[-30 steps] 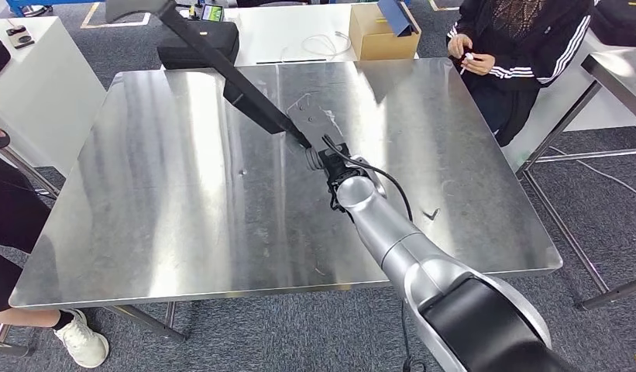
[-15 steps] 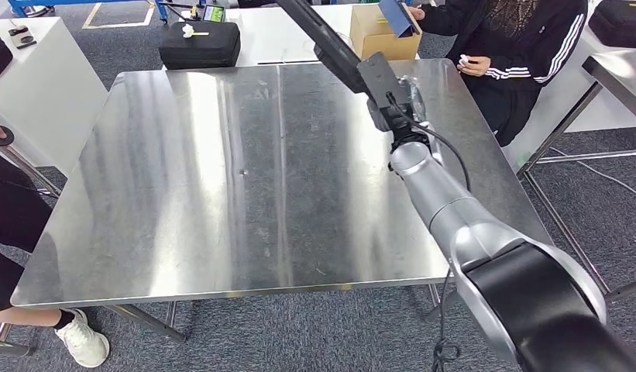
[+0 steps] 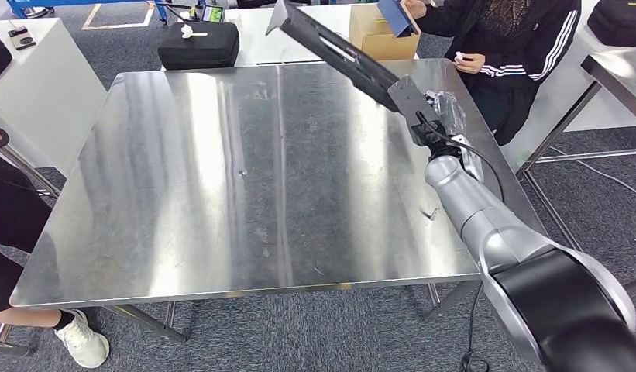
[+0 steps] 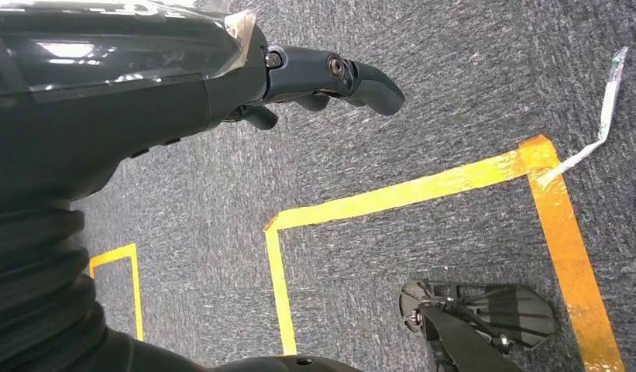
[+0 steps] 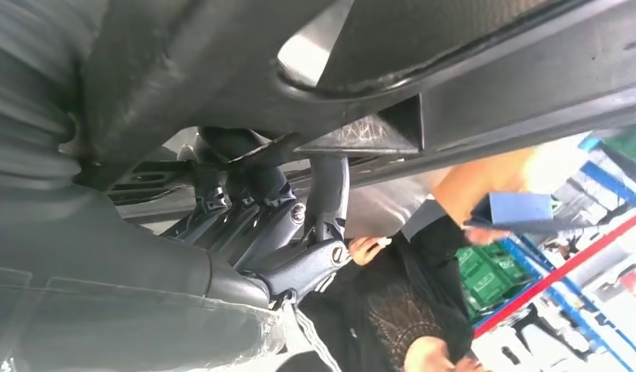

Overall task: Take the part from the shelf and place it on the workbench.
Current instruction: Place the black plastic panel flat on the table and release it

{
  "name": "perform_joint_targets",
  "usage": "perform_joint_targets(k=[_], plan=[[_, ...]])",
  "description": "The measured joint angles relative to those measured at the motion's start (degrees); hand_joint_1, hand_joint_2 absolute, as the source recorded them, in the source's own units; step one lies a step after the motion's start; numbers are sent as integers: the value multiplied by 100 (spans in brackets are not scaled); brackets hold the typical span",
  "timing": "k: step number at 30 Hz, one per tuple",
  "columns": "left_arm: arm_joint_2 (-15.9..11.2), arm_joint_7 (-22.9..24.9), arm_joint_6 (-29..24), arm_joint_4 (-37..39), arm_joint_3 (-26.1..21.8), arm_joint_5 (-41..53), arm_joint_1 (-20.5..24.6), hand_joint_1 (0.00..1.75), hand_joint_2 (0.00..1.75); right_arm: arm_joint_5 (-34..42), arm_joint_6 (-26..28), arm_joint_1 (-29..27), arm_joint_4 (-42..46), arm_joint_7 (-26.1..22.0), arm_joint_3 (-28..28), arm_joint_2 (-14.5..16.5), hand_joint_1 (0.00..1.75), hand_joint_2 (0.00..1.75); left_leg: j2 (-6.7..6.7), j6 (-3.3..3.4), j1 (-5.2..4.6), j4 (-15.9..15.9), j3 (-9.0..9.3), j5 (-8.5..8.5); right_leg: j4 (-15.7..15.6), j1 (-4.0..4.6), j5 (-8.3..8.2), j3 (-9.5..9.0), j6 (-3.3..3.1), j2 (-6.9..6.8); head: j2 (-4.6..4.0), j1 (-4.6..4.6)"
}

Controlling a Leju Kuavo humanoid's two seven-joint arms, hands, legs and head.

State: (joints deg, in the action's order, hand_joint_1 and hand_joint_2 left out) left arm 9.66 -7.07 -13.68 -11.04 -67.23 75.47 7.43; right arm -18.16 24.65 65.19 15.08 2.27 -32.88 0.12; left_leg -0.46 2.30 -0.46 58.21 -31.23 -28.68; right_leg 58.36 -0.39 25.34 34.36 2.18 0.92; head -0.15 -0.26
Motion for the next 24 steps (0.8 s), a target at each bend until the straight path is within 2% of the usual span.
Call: perform_joint_targets(k=[4, 9, 13, 24], plan=[[0, -14, -5, 0, -1, -7, -2, 0, 175, -98, -11, -121, -15, -34, -121, -4, 0, 0, -2, 0, 0, 0, -2, 0, 0, 0, 0, 0, 0, -2, 0, 0], [0, 19, -109, 0, -1, -44, -13, 0, 175, -301, -197, -236, -30, -59, -258, 43, 0, 0, -1, 0, -1, 0, -2, 0, 0, -1, 0, -1, 0, -1, -1, 0], [-2, 23, -146, 0, -3, -44, -36, 0, 0, -389, -366, -369, -51, -70, -354, 117, 0, 0, -5, 0, -1, 0, -3, 0, 0, -1, 0, -1, 0, -2, 0, 0], [-8, -17, -131, 0, -3, -46, -52, 0, 0, -358, -483, -565, -76, -177, -401, 151, 0, 0, -4, 0, -2, 0, 2, 0, 0, -2, 0, -7, 0, -2, -1, 0]])
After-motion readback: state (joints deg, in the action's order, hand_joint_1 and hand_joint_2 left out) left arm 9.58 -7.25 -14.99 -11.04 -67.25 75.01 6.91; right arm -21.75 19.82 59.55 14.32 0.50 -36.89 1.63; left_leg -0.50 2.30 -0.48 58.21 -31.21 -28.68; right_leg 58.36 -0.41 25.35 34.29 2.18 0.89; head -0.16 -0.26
